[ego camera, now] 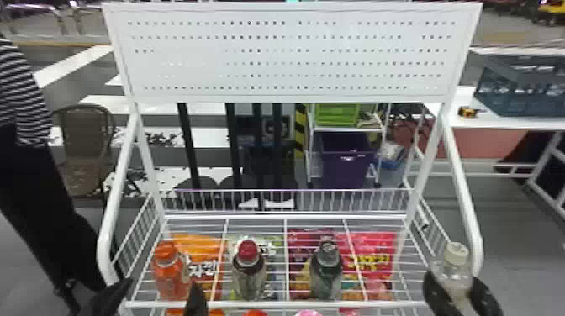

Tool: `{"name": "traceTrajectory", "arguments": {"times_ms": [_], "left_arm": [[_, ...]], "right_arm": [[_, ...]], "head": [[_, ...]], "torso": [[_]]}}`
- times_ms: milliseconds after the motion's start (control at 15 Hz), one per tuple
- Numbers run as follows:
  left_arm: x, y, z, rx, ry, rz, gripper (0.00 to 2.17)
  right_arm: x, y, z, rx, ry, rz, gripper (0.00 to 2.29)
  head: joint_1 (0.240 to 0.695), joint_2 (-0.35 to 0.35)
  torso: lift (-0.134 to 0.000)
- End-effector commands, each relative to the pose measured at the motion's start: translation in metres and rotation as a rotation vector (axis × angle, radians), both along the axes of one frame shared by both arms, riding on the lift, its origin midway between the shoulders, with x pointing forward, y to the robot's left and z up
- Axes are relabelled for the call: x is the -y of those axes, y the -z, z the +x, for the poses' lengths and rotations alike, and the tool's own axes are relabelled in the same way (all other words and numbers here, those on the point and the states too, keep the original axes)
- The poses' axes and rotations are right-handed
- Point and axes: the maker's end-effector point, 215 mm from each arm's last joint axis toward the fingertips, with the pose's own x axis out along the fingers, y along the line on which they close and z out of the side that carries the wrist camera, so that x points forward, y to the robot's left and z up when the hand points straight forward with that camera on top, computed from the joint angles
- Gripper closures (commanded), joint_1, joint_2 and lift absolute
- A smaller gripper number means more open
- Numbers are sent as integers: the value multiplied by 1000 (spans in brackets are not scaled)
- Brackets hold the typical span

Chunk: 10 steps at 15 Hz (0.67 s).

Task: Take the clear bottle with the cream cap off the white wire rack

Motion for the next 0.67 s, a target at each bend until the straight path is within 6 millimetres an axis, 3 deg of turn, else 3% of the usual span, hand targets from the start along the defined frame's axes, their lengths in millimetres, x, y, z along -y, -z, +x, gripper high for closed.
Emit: {"name": "traceTrajectory", "arguments": {"times_ms": [0, 333, 600], "left_arm": [[-9, -4, 2, 12, -13, -7, 144], [-29, -12, 8, 43, -44, -14, 144], [-27, -11, 9, 42, -39, -22, 144]], "right_arm": [[12, -33, -41, 44, 16, 17, 1801], [10, -84, -105, 175, 5, 13, 1801], [10, -92, -115, 196, 13, 22, 1801]], "head": [[499, 0], [499, 0], [499, 0]], "torso": [[0], [0], [0]]}}
